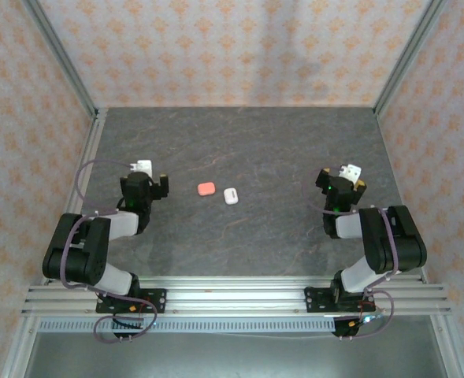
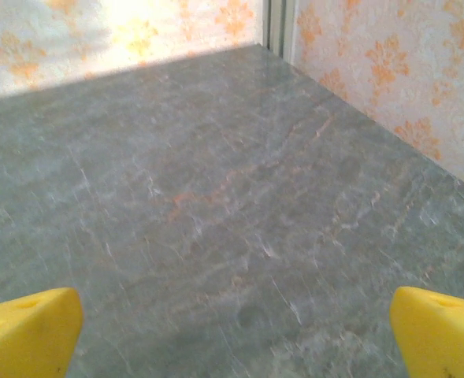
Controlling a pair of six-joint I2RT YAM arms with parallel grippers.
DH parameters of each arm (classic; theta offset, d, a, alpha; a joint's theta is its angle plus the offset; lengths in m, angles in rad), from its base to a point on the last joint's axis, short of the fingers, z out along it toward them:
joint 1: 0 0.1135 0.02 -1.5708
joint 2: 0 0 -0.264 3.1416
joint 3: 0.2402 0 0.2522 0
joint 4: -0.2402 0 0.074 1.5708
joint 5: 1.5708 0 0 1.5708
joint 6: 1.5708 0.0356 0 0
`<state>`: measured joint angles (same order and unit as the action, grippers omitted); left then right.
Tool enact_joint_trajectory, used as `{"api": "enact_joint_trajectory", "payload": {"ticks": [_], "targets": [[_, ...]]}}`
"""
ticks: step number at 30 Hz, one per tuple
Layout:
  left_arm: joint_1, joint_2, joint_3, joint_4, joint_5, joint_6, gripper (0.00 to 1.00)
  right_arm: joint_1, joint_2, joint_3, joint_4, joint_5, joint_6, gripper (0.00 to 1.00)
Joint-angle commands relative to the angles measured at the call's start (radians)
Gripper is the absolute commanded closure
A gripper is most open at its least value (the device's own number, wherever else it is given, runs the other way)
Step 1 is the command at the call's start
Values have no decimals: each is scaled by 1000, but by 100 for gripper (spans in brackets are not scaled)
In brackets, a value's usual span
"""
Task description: Insert wireless bluetooth earbuds into charging case
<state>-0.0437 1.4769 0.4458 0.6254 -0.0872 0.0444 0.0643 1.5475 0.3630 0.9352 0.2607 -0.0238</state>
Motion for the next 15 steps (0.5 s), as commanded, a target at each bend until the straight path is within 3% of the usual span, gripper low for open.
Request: {"api": "enact_joint_trajectory", "payload": {"ticks": [1,4,15], "targets": [[28,3,20,34,65,-37,0,-6,1,7,-10,-12,14,1],[24,22,-22,128,78,-29,0,-6,1,7,-13,-12,14,1],[22,20,-16,112,70,-26,0,-1,9,16,-20,-28,0,1]]}}
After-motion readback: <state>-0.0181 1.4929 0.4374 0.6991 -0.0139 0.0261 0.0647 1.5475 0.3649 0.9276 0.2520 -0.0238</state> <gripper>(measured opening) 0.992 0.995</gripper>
